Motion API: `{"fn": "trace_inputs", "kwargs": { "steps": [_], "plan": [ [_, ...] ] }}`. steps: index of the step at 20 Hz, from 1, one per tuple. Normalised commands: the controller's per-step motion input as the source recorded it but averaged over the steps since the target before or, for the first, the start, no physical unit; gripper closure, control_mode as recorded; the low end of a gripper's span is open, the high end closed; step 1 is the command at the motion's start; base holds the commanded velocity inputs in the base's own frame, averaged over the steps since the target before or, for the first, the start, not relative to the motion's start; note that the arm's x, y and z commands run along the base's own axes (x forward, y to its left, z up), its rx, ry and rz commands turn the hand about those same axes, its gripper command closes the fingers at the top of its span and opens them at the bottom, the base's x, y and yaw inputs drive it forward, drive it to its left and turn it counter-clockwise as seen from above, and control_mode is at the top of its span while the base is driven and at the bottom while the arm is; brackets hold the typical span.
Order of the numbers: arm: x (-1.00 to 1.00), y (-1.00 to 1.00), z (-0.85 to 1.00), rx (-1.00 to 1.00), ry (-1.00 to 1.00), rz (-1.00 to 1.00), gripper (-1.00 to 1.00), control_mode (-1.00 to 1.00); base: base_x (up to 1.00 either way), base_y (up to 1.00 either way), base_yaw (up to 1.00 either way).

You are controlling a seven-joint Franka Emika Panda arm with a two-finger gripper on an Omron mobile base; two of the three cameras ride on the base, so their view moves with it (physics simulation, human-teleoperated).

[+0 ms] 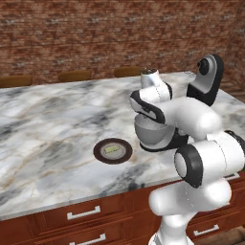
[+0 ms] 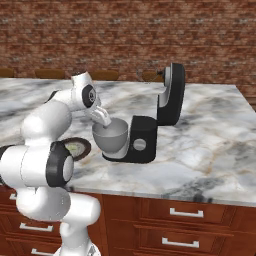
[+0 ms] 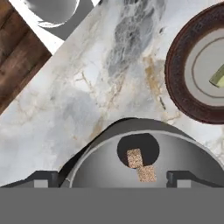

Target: Add butter and sugar cubes to the stand mixer bowl and then turn on the stand mixer to begin making frosting.

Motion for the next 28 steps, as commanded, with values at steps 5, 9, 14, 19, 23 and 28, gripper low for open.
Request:
{"fn": "trace_inputs", "kwargs": {
  "steps": [5,9,14,19,23,28],
  "plan": [
    [-0.7,0.0,0.36,0.04,-0.22,0.24,-1.0,-1.0,0.0,0.0,0.0],
    [-0.57,0.0,0.43,0.03,-0.04,0.32,-1.0,-1.0,0.0,0.0,0.0],
    [-0.5,0.0,0.44,0.01,0.0,0.29,-1.0,-1.0,0.0,0.0,0.0],
    [-0.48,0.13,0.42,0.0,-0.01,0.08,-1.0,-1.0,0.0,0.0,0.0],
    [-0.42,0.37,0.28,0.0,-0.02,-0.06,-1.0,-1.0,0.0,0.0,0.0],
    [-0.3,0.47,0.11,0.0,0.0,-0.17,-1.0,-1.0,0.0,0.0,0.0]
  ]
}}
